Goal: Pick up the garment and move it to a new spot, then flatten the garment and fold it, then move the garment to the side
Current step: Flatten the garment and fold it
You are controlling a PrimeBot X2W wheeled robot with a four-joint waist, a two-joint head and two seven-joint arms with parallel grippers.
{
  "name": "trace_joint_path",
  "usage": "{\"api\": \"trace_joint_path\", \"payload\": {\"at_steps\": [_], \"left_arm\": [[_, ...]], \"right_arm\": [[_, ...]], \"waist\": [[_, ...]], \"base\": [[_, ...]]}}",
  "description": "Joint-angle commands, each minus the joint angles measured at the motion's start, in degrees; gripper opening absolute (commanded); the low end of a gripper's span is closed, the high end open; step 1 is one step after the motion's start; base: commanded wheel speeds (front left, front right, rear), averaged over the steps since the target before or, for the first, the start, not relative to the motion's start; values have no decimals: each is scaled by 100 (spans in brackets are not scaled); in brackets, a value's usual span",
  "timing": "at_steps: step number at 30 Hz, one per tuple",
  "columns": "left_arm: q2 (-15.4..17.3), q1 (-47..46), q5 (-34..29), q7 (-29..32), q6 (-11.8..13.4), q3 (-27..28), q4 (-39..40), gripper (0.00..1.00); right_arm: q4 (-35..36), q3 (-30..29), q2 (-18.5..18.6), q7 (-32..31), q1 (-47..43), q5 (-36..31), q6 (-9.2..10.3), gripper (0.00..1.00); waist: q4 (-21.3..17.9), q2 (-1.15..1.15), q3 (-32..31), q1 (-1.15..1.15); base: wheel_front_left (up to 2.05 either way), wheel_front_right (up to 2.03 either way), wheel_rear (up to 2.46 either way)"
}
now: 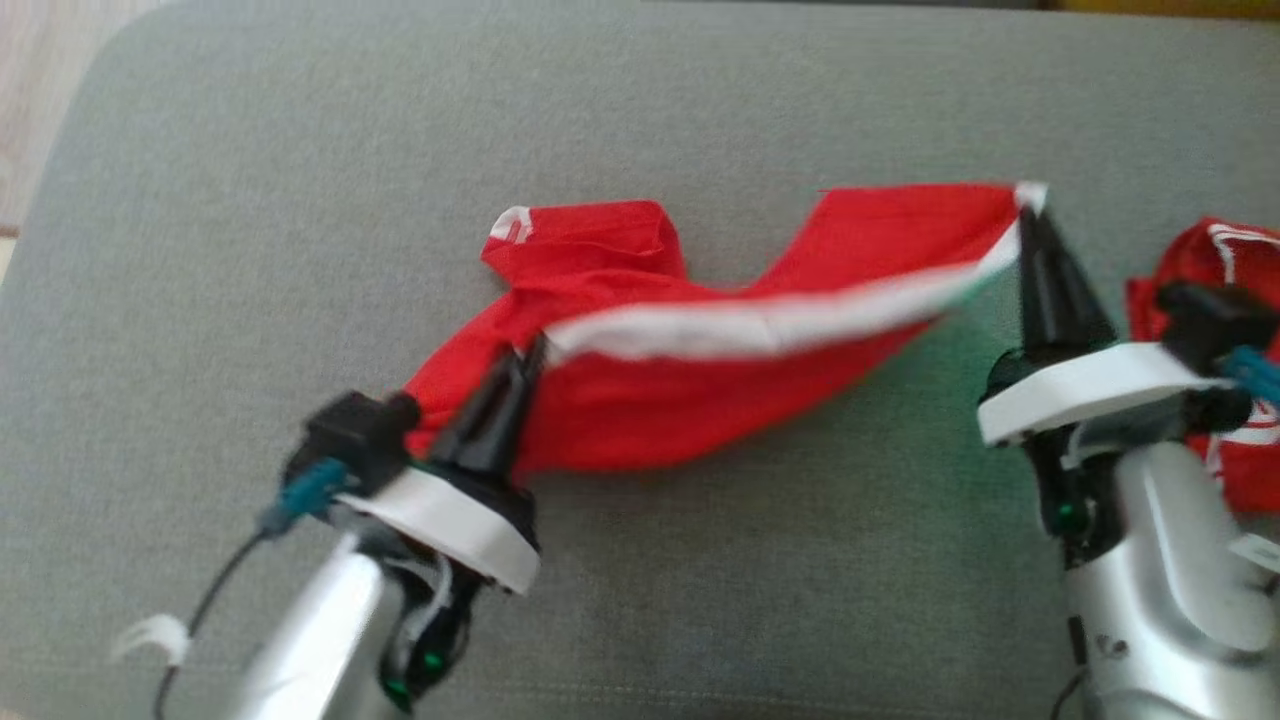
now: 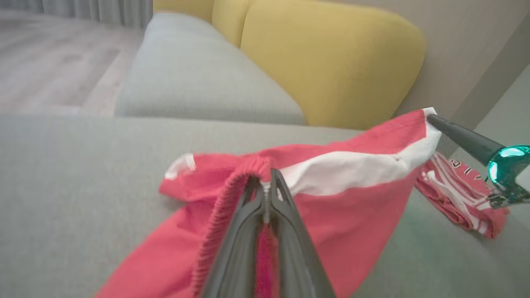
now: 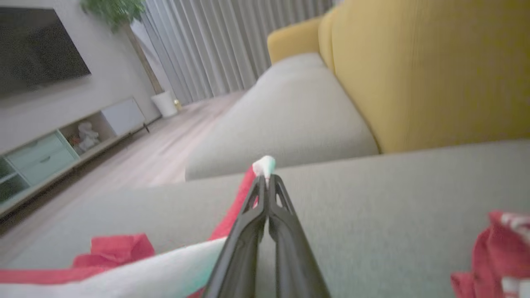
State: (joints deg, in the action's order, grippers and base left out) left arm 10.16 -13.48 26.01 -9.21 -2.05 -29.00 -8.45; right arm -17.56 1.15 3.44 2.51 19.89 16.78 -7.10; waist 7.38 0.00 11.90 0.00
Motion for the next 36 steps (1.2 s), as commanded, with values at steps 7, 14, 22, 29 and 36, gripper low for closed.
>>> {"api": "trace_joint_path", "payload": {"at_steps": [7, 14, 22, 29, 36], "left_arm": [[481, -672, -270, 79, 291, 607, 1433, 0], [702, -1476, -365, 486, 379, 889, 2164, 0], [654, -1698, -265, 711, 466, 938, 2278, 0], [610, -1682, -265, 643, 570, 965, 2044, 0], [386, -2296, -107, 201, 485, 1138, 1006, 0]], "right_arm": [[2212, 3, -49, -346, 95, 73, -39, 0], [3797, -222, -54, -848, 387, -134, -39, 0], [4180, -357, -55, -1214, 297, -77, -39, 0], [3952, -359, -56, -1365, 227, 84, -39, 0], [2788, -228, -56, -1257, 1143, 342, -39, 0]], "waist": [[-186, 0, -438, 0], [-265, 0, -719, 0], [-355, 0, -910, 0], [-399, 0, -880, 0], [-365, 0, -515, 0]], "base": [[0, 0, 0], [0, 0, 0], [0, 0, 0], [0, 0, 0], [0, 0, 0]]}}
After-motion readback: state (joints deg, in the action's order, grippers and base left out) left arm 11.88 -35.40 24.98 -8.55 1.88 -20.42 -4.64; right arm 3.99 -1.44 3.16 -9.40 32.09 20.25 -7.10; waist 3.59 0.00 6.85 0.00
